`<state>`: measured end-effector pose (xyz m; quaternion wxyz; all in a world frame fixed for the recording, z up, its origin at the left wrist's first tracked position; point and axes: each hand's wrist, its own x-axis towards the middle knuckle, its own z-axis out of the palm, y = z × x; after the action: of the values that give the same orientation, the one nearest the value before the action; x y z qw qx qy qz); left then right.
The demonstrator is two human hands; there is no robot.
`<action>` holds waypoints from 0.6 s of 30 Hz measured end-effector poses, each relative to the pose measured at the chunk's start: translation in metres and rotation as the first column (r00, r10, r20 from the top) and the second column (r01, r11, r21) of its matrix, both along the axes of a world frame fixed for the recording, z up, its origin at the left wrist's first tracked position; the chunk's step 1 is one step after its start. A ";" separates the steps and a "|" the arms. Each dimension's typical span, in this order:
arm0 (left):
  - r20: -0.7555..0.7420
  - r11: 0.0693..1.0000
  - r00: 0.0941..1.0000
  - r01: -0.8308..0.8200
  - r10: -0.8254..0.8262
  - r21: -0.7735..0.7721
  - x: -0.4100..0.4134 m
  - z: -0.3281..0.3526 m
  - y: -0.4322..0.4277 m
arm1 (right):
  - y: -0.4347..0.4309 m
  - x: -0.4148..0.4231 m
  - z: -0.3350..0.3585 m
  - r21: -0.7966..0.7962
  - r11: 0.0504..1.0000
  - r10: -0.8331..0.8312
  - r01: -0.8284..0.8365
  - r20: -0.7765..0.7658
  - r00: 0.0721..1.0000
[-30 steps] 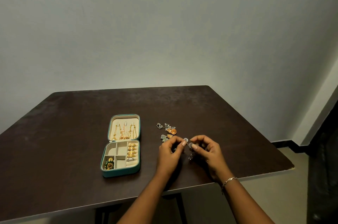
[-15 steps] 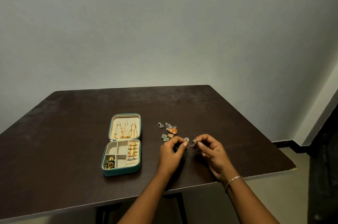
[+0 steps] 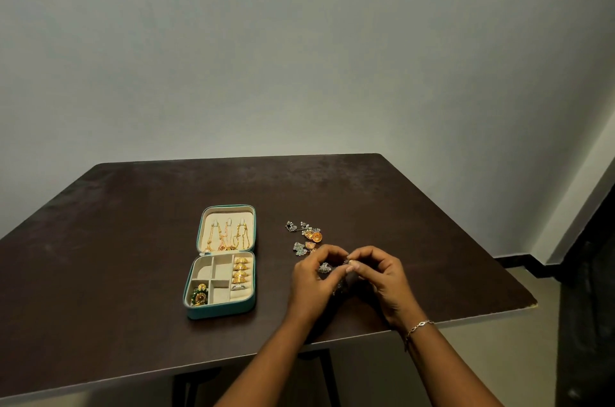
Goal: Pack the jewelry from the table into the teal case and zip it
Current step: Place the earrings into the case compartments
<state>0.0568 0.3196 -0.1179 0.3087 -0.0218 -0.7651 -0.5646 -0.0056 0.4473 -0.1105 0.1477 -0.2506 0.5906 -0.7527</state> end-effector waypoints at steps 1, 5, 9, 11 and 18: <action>0.007 1.000 1.000 -0.001 0.001 0.022 -0.001 0.000 0.000 | -0.001 0.000 0.000 0.000 1.000 -0.005 0.005 -0.008 1.000; 0.032 0.978 0.999 0.001 -0.008 0.209 -0.003 -0.002 -0.005 | -0.003 -0.001 -0.001 -0.001 0.996 -0.086 0.086 0.002 0.996; 0.057 0.880 0.995 0.050 -0.087 0.472 0.000 0.002 -0.006 | -0.003 -0.007 -0.005 -0.098 0.944 -0.300 0.315 0.146 0.943; 0.035 0.837 0.994 0.069 -0.104 0.543 0.000 0.004 -0.007 | -0.003 -0.011 -0.006 -0.124 0.902 -0.387 0.414 0.196 0.901; 0.010 0.768 1.000 0.016 -0.028 0.640 -0.001 0.003 -0.014 | -0.011 -0.019 -0.009 0.114 0.894 -0.428 0.434 -0.068 0.901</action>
<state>0.0558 0.3059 -0.1151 0.2839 0.0809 -0.5298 -0.7951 -0.0249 0.4359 -0.1193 -0.0193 -0.1192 0.6806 -0.7227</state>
